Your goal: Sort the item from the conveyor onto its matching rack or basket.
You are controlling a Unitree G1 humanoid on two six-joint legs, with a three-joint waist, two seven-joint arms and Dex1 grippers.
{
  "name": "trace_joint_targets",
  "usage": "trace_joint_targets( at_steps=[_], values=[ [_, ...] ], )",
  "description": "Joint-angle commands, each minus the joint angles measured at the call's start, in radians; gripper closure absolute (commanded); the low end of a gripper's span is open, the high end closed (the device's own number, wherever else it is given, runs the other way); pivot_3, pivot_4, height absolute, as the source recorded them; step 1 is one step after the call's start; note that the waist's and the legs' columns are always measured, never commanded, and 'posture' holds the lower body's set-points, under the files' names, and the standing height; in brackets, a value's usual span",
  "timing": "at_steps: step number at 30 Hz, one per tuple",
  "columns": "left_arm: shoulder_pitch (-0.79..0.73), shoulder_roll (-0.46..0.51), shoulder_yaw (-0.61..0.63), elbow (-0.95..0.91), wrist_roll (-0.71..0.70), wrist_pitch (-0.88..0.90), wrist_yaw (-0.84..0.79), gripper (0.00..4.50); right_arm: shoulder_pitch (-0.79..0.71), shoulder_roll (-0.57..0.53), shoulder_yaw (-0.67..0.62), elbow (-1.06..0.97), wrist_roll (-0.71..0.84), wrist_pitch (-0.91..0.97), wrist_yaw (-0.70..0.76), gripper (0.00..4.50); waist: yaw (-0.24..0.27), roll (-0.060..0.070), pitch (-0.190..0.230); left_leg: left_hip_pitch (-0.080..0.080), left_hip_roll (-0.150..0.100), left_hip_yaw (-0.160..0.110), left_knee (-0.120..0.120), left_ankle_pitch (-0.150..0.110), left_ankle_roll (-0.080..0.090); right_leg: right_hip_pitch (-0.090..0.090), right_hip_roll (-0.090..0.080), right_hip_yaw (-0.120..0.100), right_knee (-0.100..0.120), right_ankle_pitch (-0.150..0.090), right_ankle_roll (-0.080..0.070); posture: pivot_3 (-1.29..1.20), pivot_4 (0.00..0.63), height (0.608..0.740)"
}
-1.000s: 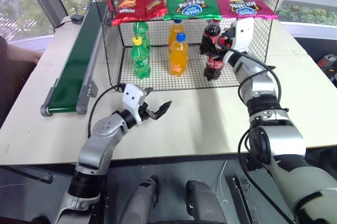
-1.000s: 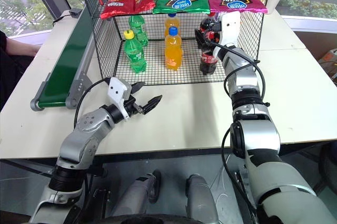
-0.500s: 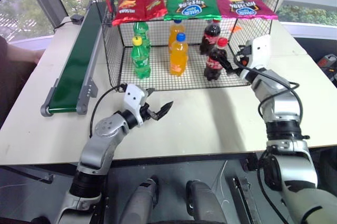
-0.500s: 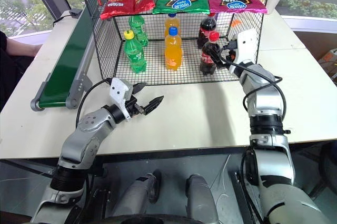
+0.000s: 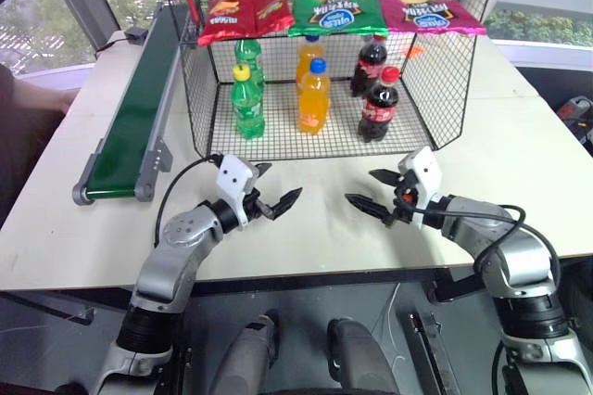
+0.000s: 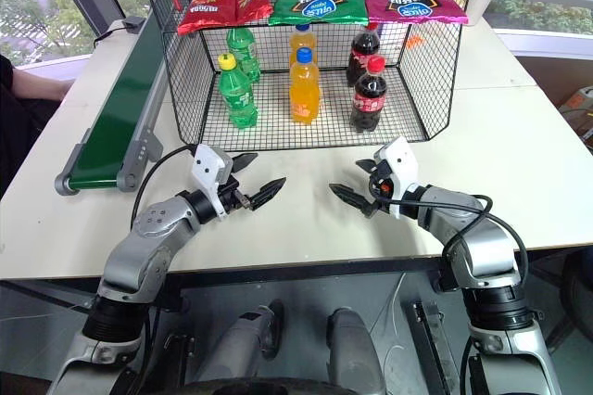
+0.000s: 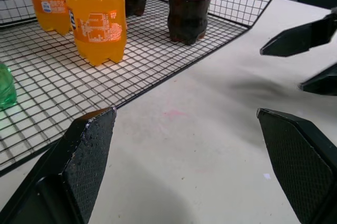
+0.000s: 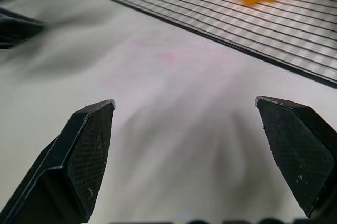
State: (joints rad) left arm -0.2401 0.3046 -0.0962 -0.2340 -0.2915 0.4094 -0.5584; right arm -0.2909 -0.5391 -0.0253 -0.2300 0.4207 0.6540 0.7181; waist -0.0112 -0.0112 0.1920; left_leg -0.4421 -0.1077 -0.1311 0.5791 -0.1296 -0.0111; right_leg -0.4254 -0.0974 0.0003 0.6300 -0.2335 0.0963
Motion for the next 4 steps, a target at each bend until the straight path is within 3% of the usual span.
trace_joint_targets(
  at_steps=[1, 4],
  values=[
    [0.008, 0.009, 0.003, -0.029, 0.007, 0.002, 0.009, 0.0, -0.002, 0.022, -0.002, -0.047, 0.023, 0.011, -0.022, 0.06, 0.0, 0.0, 0.0, 0.0, 0.0, 0.0, 0.0, 0.0, 0.0, 0.0, 0.0, 0.0, 0.0, 0.0, 0.0, 0.0, 0.15, 0.738],
    [0.013, 0.015, 0.005, -0.025, 0.011, 0.0, 0.008, 0.0, 0.004, 0.027, 0.01, -0.044, 0.017, 0.009, -0.026, 0.06, 0.001, 0.0, 0.0, 0.0, 0.0, 0.0, 0.0, 0.0, 0.0, 0.0, 0.0, 0.0, -0.001, 0.0, -0.001, 0.0, 0.15, 0.738]
  ],
)
